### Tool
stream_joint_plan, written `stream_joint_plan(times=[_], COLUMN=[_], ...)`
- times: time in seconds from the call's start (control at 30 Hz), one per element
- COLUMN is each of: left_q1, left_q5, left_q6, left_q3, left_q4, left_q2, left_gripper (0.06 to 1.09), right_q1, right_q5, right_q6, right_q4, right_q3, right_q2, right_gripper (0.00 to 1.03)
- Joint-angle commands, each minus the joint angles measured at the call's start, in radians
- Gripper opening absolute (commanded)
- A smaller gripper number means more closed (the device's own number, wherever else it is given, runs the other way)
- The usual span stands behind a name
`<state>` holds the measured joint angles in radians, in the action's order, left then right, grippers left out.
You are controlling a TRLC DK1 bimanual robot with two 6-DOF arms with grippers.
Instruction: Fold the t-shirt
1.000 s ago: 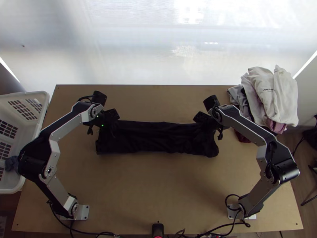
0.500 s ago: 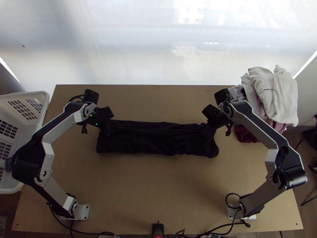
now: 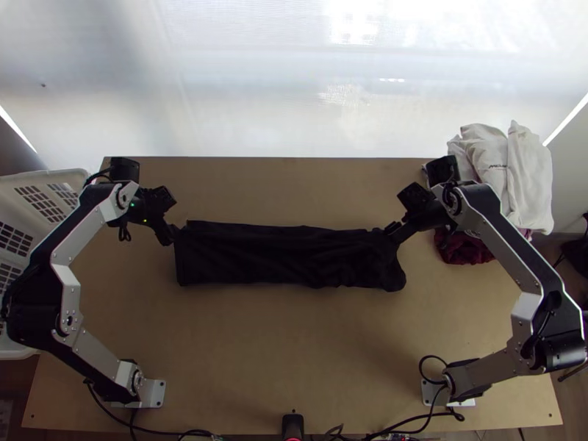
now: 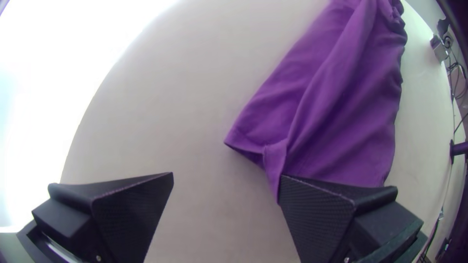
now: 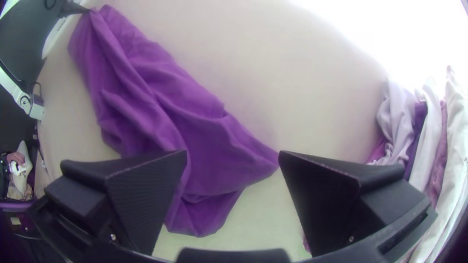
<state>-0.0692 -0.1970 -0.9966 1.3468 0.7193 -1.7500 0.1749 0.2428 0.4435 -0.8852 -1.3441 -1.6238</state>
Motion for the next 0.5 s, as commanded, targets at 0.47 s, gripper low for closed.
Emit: stream_joint_plan(times=[0.47], left_q1=[0.103], left_q5=[-0.007], left_q6=[0.035], left_q3=[-0.187], left_q4=[0.008], left_q2=[0.201], left_gripper=[1.04], right_q1=[0.239], right_q5=[-0.005], right_q6=[-0.134], right_q4=[-0.037], right_q3=[0.065], right_q2=[0.127], right_gripper=[0.79])
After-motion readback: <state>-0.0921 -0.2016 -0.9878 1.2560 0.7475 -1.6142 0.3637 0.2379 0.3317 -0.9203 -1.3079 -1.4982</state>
